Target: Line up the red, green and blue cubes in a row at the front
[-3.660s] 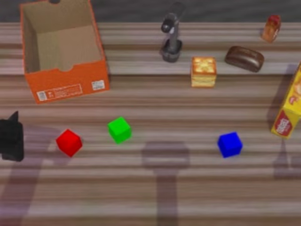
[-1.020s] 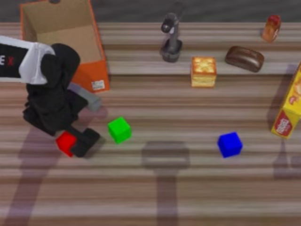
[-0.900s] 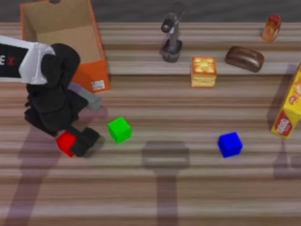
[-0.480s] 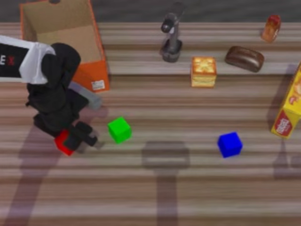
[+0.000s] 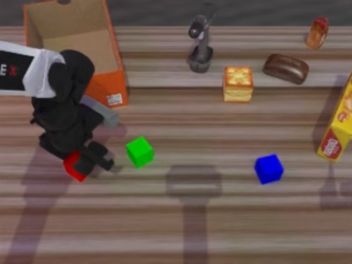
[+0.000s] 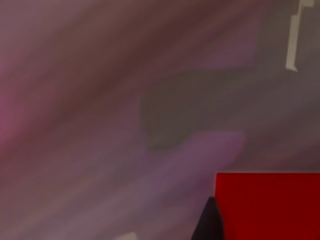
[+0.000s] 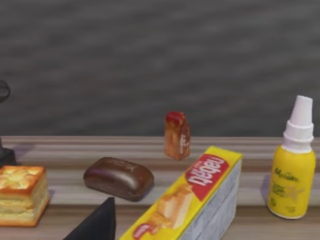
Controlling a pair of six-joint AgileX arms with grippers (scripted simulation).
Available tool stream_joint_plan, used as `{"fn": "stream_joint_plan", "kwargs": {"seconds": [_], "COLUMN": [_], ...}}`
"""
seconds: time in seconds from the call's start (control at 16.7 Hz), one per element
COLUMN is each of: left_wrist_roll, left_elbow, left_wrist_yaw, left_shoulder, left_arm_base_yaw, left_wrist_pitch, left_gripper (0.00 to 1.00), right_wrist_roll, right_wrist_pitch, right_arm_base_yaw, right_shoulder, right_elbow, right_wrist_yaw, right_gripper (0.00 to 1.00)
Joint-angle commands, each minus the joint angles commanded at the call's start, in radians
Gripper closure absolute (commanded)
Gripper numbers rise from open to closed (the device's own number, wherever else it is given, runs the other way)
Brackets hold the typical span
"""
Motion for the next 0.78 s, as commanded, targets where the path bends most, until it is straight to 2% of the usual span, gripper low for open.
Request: {"fn": "stream_joint_plan", "kwargs": {"seconds": [0.48,0.78], "left_wrist_roll": [-0.003,-0.002], "left_elbow": [0.126,0.131], "left_wrist_yaw": [-0.001,-0.001], "left_shoulder": [-0.106,-0.112], "left_arm_base_yaw": [0.018,0.013], "left_wrist_pitch": [-0.238,-0.247], "left_gripper": [1.0,1.0], "right_wrist_roll": [0.0,0.0], "right_wrist_pitch": [0.0,0.0], "right_arm_base_yaw": [0.0,0.0], "right_shoulder": [0.0,0.0], "right_elbow": [0.0,0.0], "right_wrist_yaw": [0.0,0.0], "right_gripper": [0.0,0.0]}}
